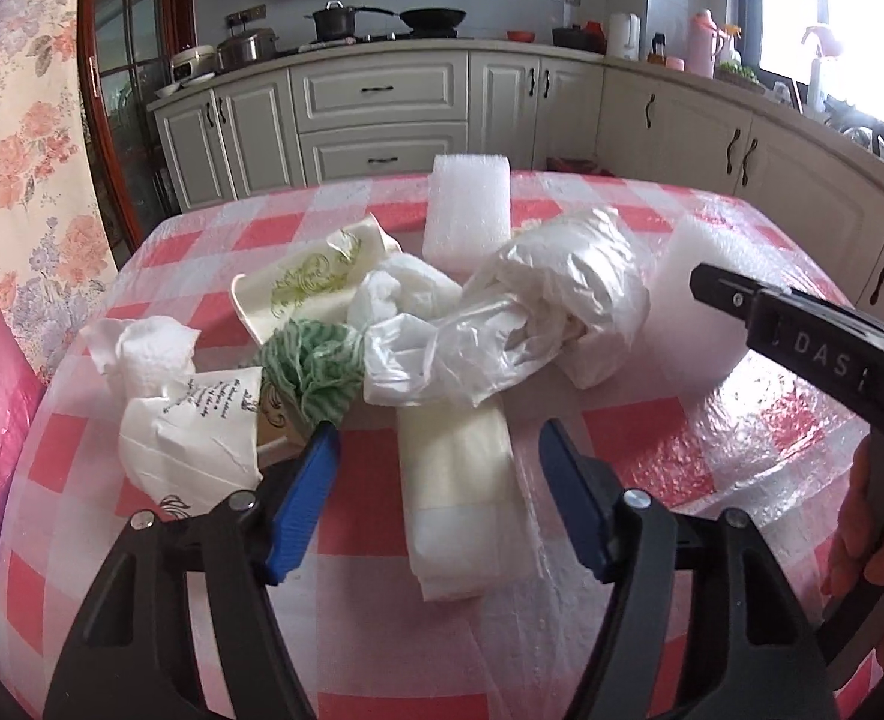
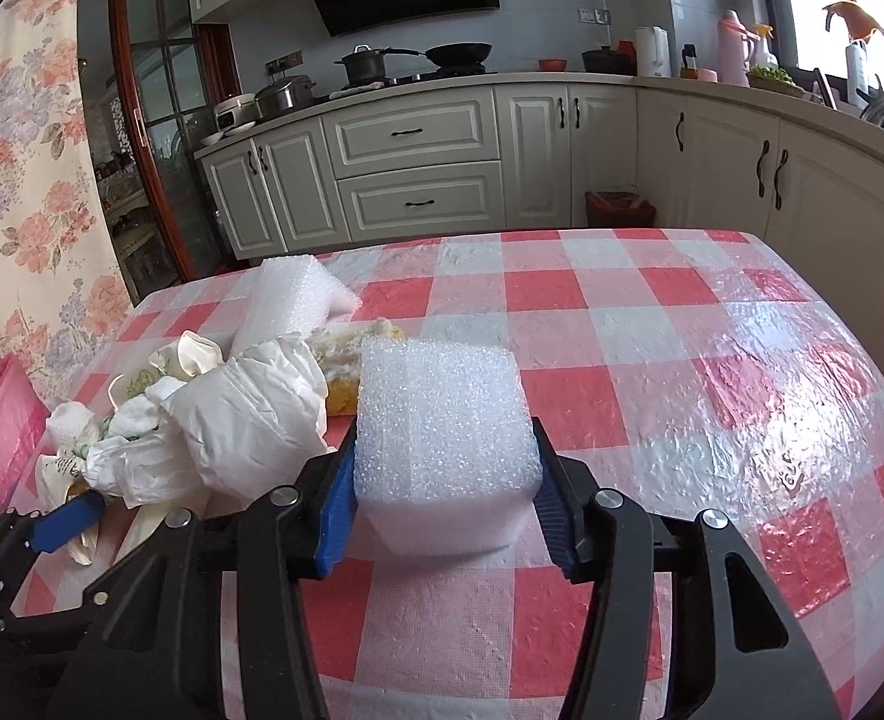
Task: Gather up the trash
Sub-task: 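Grasp the white foam block with the right gripper while the left grasps the white rolled packet, then lift the foam block and white packet and swing both grippers toward the pink bin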
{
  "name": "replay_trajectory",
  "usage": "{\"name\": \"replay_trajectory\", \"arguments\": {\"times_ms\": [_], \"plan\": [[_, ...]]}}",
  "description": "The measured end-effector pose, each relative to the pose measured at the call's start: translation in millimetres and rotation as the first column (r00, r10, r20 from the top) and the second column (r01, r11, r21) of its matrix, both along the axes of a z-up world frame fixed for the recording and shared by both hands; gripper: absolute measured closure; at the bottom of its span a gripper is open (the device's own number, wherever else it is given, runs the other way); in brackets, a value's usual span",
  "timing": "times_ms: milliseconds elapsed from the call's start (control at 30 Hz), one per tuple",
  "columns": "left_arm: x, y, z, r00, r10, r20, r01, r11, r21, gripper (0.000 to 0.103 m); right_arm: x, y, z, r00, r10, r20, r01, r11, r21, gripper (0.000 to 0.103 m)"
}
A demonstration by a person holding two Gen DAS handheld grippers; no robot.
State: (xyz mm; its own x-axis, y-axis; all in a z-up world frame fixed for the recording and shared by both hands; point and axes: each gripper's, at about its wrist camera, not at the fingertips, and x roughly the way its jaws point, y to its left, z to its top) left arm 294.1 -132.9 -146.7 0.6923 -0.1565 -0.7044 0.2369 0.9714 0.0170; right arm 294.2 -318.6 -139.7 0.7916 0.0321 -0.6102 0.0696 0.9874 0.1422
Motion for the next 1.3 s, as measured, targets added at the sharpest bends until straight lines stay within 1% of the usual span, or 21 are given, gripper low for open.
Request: {"name": "replay_trajectory", "arguments": {"times_ms": [33,67,100,133,167,367,467,500,600,667,800,900,1033,1133,1300], "plan": [[2.5,-0.5,-2.3,1.0,-0.004,-0.011,0.004,1.0,0.002,0.042,0.0,0.3,0.0,1.0,0.001,0.0,-0.001,1.0,-0.001,0.053],[5.1,-1.4,-4.3,1.0,-0.008,-0.024,0.008,1.0,0.004,0.049,-0.4,1.1,0.1,1.0,0.002,0.0,-0.002,1.0,-0.004,0.053],[8.3,-1.3,-7.1,0.999,-0.008,-0.041,0.008,1.0,0.006,0.053,-1.0,1.3,0.3,1.0,0.002,0.002,-0.002,1.0,-0.005,0.053],[11.0,-1.1,-9.1,0.998,-0.012,-0.056,0.012,1.0,0.004,0.059,-1.7,1.2,0.4,1.0,0.001,0.004,-0.001,1.0,-0.005,0.053],[11.8,-0.9,-10.5,0.998,-0.017,-0.063,0.017,1.0,0.0,0.062,-2.2,0.6,0.5,1.0,-0.002,0.006,0.002,1.0,-0.002,0.053],[9.7,-0.8,-10.6,0.998,-0.043,-0.051,0.042,0.999,-0.015,0.069,-3.4,-3.7,0.7,1.0,-0.024,0.006,0.024,1.0,0.012,0.053],[3.0,1.3,-5.1,0.999,-0.049,-0.015,0.048,0.998,-0.038,0.07,-6.7,-3.8,2.2,0.999,-0.026,0.02,0.026,1.0,0.011,0.053],[-1.6,2.8,-2.5,0.999,-0.05,0.006,0.05,0.998,-0.033,0.07,-8.0,-4.2,2.8,0.999,-0.026,0.027,0.026,1.0,0.013,0.053],[-15.7,7.5,1.4,0.998,-0.062,0.018,0.063,0.997,-0.038,0.07,-15.3,-2.5,3.6,1.0,-0.017,0.024,0.017,1.0,0.0,0.053],[-26.2,12.5,4.2,0.998,-0.062,0.031,0.063,0.997,-0.037,0.07,-25.9,-1.2,5.9,1.0,-0.01,0.027,0.01,1.0,0.007,0.053],[-47.9,28.4,11.1,0.996,-0.063,0.061,0.066,0.996,-0.061,0.07,-47.5,5.0,12.1,0.999,0.012,0.039,-0.013,1.0,0.013,0.053],[-63.1,37.4,16.1,0.995,-0.057,0.082,0.063,0.995,-0.077,0.07,-63.0,14.4,12.8,0.999,0.035,0.038,-0.036,0.999,0.011,0.053],[-79.8,45.9,23.7,0.991,-0.044,0.125,0.054,0.996,-0.072,0.07,-78.9,27.2,13.2,0.997,0.062,0.035,-0.062,0.998,0.011,0.053],[-88.0,53.8,27.7,0.99,-0.027,0.141,0.037,0.997,-0.069,0.07,-90.4,37.4,15.7,0.996,0.082,0.037,-0.082,0.997,-0.004,0.053],[-102.1,71.5,36.4,0.986,0.002,0.164,0.013,0.996,-0.09,0.07,-108.1,52.8,23.4,0.991,0.127,0.05,-0.126,0.992,-0.023,0.053]]}}
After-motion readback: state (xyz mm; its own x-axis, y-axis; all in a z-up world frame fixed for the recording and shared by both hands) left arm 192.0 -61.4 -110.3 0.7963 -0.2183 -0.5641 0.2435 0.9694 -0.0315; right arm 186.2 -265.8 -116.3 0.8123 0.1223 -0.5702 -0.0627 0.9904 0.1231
